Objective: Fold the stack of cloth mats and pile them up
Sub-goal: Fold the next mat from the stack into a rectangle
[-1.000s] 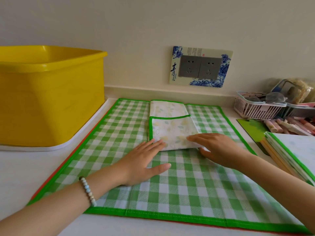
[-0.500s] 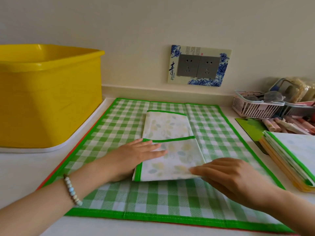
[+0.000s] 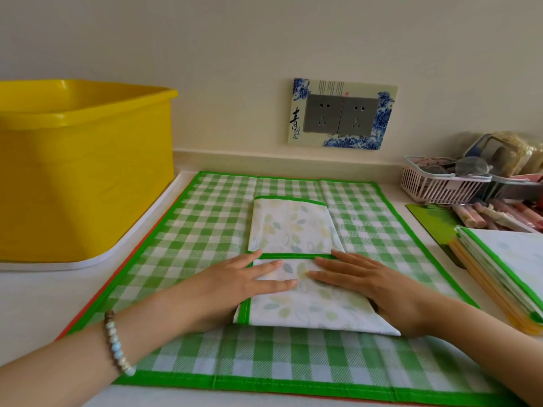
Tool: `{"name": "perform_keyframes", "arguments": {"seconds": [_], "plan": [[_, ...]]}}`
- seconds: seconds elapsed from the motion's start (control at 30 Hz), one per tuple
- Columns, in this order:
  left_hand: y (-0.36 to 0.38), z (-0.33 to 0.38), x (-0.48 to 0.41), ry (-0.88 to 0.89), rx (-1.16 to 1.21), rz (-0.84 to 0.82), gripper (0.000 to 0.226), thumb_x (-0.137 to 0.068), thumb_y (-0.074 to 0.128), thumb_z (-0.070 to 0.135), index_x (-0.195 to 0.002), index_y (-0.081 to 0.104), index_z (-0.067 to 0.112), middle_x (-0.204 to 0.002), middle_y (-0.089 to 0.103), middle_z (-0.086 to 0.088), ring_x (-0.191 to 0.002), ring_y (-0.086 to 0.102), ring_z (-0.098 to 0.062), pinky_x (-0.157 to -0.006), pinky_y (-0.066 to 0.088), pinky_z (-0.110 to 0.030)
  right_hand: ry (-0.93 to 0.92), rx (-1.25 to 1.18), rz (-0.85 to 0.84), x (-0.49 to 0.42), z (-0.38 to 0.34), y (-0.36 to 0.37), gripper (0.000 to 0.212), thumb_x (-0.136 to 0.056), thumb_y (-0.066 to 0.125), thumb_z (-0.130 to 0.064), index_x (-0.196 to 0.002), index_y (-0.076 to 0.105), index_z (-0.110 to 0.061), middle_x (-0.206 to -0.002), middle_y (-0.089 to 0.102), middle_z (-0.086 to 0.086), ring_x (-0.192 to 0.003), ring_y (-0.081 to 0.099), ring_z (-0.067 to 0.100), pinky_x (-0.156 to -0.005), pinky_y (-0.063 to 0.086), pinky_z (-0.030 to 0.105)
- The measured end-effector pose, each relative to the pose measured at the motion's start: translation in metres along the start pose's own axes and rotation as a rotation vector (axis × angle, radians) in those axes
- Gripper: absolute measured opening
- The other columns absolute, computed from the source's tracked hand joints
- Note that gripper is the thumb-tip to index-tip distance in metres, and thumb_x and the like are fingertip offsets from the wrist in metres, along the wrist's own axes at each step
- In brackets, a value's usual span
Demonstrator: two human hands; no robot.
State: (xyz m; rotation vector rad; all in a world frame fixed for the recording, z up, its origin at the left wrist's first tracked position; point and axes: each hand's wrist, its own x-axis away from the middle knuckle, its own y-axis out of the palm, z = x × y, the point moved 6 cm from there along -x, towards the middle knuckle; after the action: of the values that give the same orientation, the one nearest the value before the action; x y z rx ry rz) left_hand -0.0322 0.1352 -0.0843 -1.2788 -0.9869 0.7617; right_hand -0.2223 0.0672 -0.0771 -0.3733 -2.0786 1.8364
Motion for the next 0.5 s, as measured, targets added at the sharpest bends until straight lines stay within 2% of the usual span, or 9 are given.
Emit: {"name": "perform_keyframes", "arguments": {"seconds": [0.07,0.13,0.2,0.27,0.3,0.33,0.43,0.5], "plan": [[0.000,-0.001,-0.001,-0.011,0.016,0.002,0.116,-0.078,0.031,-0.026,-0.118,-0.020,0.071,-0.142,-0.027,0.027,-0.136,-0.025,-0.008,-0.094,0.034,-0.025,-0.006,-0.047,-0.012,0.002,0.003,0.005,0.054,-0.093,0.028,-0.052,-0.140,0.002,-0.059,-0.149,-0.009,-0.037,-0.137,-0.018,-0.009,-0.115,-0.007,0.019],[0.002,-0.003,0.000,-0.014,0.043,0.013,0.116,-0.078,0.030,-0.024,-0.116,-0.021,0.073,-0.142,-0.027,0.030,-0.133,-0.026,-0.004,-0.086,0.033,-0.019,-0.001,-0.044,-0.024,0.003,0.007,0.007,0.061,-0.091,0.038,-0.059,-0.139,0.000,-0.060,-0.148,-0.010,-0.038,-0.137,-0.018,-0.010,-0.114,-0.008,0.018],[0.007,-0.007,0.001,-0.016,0.102,0.034,0.109,-0.084,0.031,-0.018,-0.116,-0.019,0.073,-0.141,-0.025,0.032,-0.133,-0.026,0.000,-0.096,0.030,-0.019,-0.003,-0.048,-0.019,0.004,0.008,0.009,0.064,-0.088,0.041,-0.062,-0.139,0.001,-0.061,-0.148,-0.009,-0.038,-0.137,-0.017,-0.010,-0.114,-0.007,0.019],[0.012,-0.012,0.001,-0.015,0.179,0.069,0.095,-0.094,0.036,-0.002,-0.120,-0.016,0.072,-0.141,-0.019,0.035,-0.132,-0.023,0.007,-0.110,0.013,-0.021,-0.010,-0.065,0.013,0.003,0.009,0.008,0.065,-0.087,0.043,-0.064,-0.139,0.004,-0.061,-0.149,-0.004,-0.038,-0.139,-0.012,-0.010,-0.114,-0.005,0.019],[0.013,-0.017,0.001,-0.029,0.228,0.096,0.088,-0.097,0.039,0.006,-0.123,-0.013,0.071,-0.142,-0.014,0.035,-0.132,-0.016,0.011,-0.111,0.007,-0.019,-0.003,-0.088,0.042,0.002,0.010,0.006,0.063,-0.087,0.044,-0.063,-0.139,0.008,-0.061,-0.149,0.001,-0.038,-0.139,-0.007,-0.010,-0.114,-0.001,0.019],[0.013,-0.022,0.001,-0.057,0.288,0.125,0.082,-0.098,0.043,0.012,-0.129,-0.008,0.068,-0.142,-0.006,0.036,-0.132,-0.006,0.015,-0.111,0.007,-0.018,0.015,-0.133,0.084,0.001,0.011,0.002,0.060,-0.087,0.045,-0.060,-0.139,0.015,-0.059,-0.149,0.009,-0.036,-0.139,0.001,-0.011,-0.114,0.004,0.020],[0.004,-0.040,-0.002,-0.140,0.474,0.232,0.063,-0.095,0.053,0.018,-0.141,0.023,0.050,-0.134,0.029,0.031,-0.121,0.031,0.012,-0.101,0.026,-0.009,0.048,-0.265,0.212,-0.001,0.021,-0.009,0.046,-0.089,0.052,-0.038,-0.135,0.043,-0.043,-0.143,0.041,-0.022,-0.133,0.034,-0.006,-0.110,0.026,0.019],[-0.005,-0.051,-0.005,-0.192,0.606,0.322,0.035,-0.094,0.056,0.027,-0.125,0.054,0.043,-0.123,0.054,0.027,-0.109,0.052,0.007,-0.090,0.041,-0.010,0.147,-0.422,0.288,-0.004,0.028,-0.014,0.028,-0.089,0.058,-0.042,-0.117,0.056,-0.048,-0.121,0.059,-0.026,-0.115,0.053,-0.005,-0.095,0.041,0.013]]}}
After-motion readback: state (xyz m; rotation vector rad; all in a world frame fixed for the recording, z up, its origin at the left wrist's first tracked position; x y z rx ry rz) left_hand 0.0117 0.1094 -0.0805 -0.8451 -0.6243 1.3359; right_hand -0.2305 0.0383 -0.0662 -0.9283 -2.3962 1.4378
